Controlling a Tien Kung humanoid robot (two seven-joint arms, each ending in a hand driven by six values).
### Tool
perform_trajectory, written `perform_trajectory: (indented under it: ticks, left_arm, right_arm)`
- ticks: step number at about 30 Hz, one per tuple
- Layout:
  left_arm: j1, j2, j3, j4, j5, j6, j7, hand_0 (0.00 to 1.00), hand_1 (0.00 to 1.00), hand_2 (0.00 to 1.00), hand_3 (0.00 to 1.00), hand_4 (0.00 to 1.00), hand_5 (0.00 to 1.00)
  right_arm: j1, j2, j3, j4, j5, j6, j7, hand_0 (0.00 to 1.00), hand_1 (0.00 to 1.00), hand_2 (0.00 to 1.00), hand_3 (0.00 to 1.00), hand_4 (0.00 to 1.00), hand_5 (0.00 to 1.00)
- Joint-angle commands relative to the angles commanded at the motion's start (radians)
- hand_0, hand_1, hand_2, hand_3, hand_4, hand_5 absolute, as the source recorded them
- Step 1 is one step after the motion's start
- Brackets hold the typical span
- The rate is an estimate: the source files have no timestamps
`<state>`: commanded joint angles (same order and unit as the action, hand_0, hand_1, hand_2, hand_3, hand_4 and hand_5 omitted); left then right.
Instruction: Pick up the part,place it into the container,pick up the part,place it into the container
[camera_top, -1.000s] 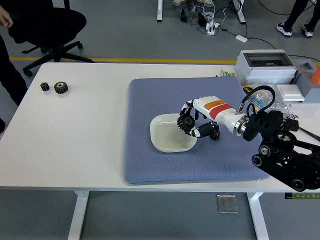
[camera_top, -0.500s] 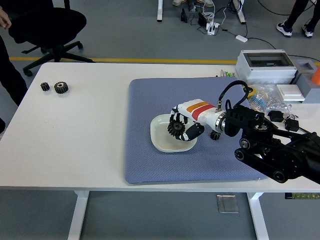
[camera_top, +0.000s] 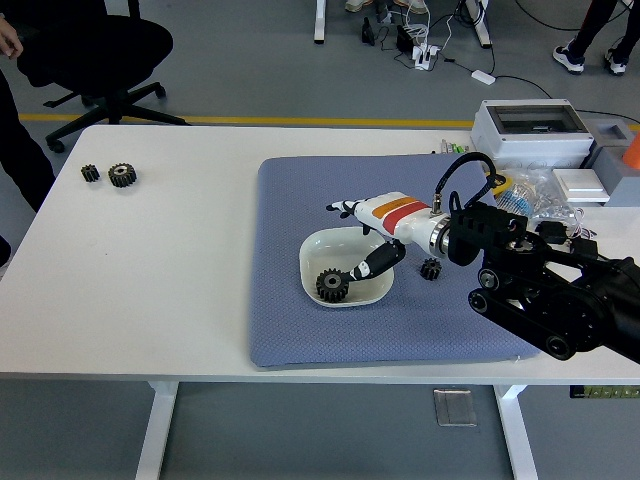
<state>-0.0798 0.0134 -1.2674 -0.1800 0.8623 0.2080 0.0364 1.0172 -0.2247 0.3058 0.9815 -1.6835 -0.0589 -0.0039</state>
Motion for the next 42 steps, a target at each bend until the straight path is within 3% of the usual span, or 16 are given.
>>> perform_trajectory:
  ticks: [1,6,7,9,17,24,25,30,31,37,38,42]
  left_arm:
    - [0.000,0.000,0.000,0.000,0.000,0.000,0.000,0.756,0.754,0.788,0.590,0.676,0.595]
    - [0.002,0.001,0.000,0.000,-0.003,-0.001,-0.003,0.756,0.754,0.788,0.590,0.676,0.595]
    - [0.003,0.001,0.001,0.000,-0.005,-0.001,-0.004,0.756,0.754,0.786,0.590,0.676,0.597]
    - [0.004,0.002,0.002,0.000,-0.007,-0.002,-0.004,0.756,0.754,0.786,0.590,0.676,0.597]
    - [0.008,-0.001,-0.004,0.000,0.005,-0.003,0.004,0.755,0.753,0.787,0.590,0.676,0.599]
    - [0.008,-0.004,-0.001,0.000,0.006,-0.001,0.008,0.755,0.754,0.789,0.589,0.673,0.599]
    - [0.008,-0.004,0.000,0.000,0.005,-0.001,0.008,0.756,0.753,0.790,0.588,0.672,0.599]
    - [0.009,-0.004,0.004,0.000,0.004,-0.002,0.009,0.756,0.753,0.790,0.588,0.672,0.599]
    - [0.009,-0.004,0.006,0.000,0.003,-0.002,0.009,0.754,0.752,0.790,0.588,0.672,0.599]
    - [0.011,-0.004,0.011,0.000,0.004,-0.002,0.012,0.754,0.752,0.790,0.588,0.672,0.599]
    - [0.012,-0.004,0.012,0.000,0.005,-0.002,0.013,0.753,0.753,0.790,0.587,0.672,0.602]
    - [0.013,-0.004,0.016,0.000,0.007,-0.003,0.016,0.753,0.753,0.790,0.587,0.672,0.602]
  right_arm:
    - [-0.002,-0.006,0.010,0.003,-0.003,0.000,0.003,0.392,0.571,0.817,0.907,0.998,0.534]
    - [-0.019,-0.073,0.070,0.021,-0.032,0.023,0.022,0.392,0.571,0.817,0.907,0.998,0.534]
    - [-0.022,-0.083,0.074,0.022,-0.031,0.028,0.025,0.391,0.571,0.763,0.850,0.998,0.503]
    - [-0.033,-0.106,0.080,0.019,-0.032,0.039,0.030,0.391,0.571,0.763,0.850,0.998,0.503]
    - [-0.071,-0.143,0.058,-0.019,-0.046,0.027,0.054,0.393,0.568,0.757,0.805,0.998,0.470]
    - [-0.087,-0.127,0.010,-0.108,-0.040,0.002,0.080,0.410,0.569,0.748,0.772,0.998,0.441]
    - [-0.088,-0.123,0.002,-0.120,-0.038,-0.004,0.084,0.360,0.553,0.727,0.673,0.998,0.394]
    - [-0.094,-0.110,-0.024,-0.155,-0.026,-0.039,0.093,0.360,0.553,0.727,0.673,0.998,0.394]
    - [-0.095,-0.109,-0.026,-0.156,-0.028,-0.043,0.091,0.349,0.542,0.693,0.558,0.998,0.337]
    - [-0.103,-0.093,-0.044,-0.176,-0.015,-0.071,0.080,0.349,0.542,0.693,0.558,0.998,0.337]
    - [-0.104,-0.091,-0.046,-0.177,-0.013,-0.078,0.076,0.331,0.507,0.620,0.522,0.919,0.283]
    - [-0.108,-0.088,-0.062,-0.179,-0.013,-0.094,0.070,0.331,0.507,0.620,0.522,0.919,0.283]
